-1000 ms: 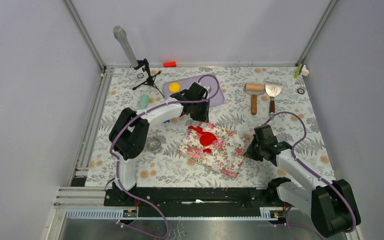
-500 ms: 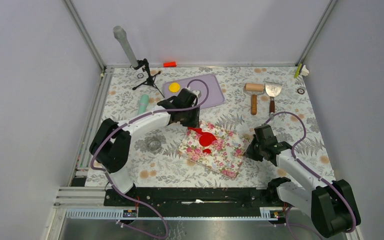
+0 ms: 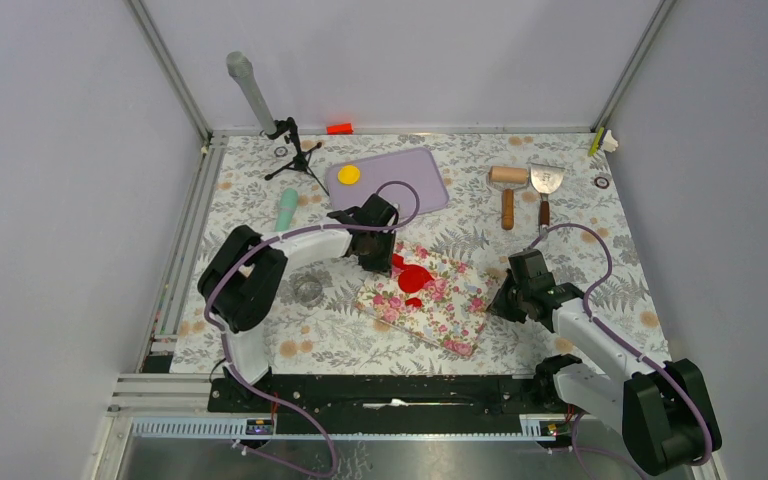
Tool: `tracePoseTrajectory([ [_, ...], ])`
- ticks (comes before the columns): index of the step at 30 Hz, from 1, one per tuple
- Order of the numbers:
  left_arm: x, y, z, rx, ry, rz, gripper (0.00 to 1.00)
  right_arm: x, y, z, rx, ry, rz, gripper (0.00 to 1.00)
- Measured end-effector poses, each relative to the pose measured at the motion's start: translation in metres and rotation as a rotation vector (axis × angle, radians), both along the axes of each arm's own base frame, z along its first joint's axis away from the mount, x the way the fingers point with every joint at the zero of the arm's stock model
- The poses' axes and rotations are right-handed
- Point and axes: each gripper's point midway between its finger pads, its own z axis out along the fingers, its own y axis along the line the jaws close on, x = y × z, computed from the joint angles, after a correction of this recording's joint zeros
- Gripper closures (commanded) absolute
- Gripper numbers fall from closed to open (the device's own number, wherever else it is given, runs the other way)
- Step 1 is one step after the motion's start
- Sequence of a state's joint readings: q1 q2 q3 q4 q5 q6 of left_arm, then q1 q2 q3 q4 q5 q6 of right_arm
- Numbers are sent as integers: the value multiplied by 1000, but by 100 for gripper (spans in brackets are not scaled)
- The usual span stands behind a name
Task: Roll out the dumpling wrappers from the dough
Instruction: Remove the dumpling wrapper from the work surface.
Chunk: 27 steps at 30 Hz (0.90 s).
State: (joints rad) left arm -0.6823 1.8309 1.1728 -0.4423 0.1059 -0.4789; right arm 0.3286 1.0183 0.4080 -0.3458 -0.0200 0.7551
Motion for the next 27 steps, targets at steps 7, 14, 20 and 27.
tracePoseTrajectory([
  [7, 7, -8, -6, -7, 6, -4, 85, 0, 0, 0, 0, 0, 0, 100],
  [14, 28, -25, -1, -21, -16, -11, 85, 0, 0, 0, 1, -1, 0, 100],
  [20, 48, -44, 18, -64, -54, -29, 84, 0, 0, 1, 2, -5, -1, 100],
  [27, 48, -64, 31, -137, -46, -72, 84, 0, 0, 1, 2, -5, -1, 100],
])
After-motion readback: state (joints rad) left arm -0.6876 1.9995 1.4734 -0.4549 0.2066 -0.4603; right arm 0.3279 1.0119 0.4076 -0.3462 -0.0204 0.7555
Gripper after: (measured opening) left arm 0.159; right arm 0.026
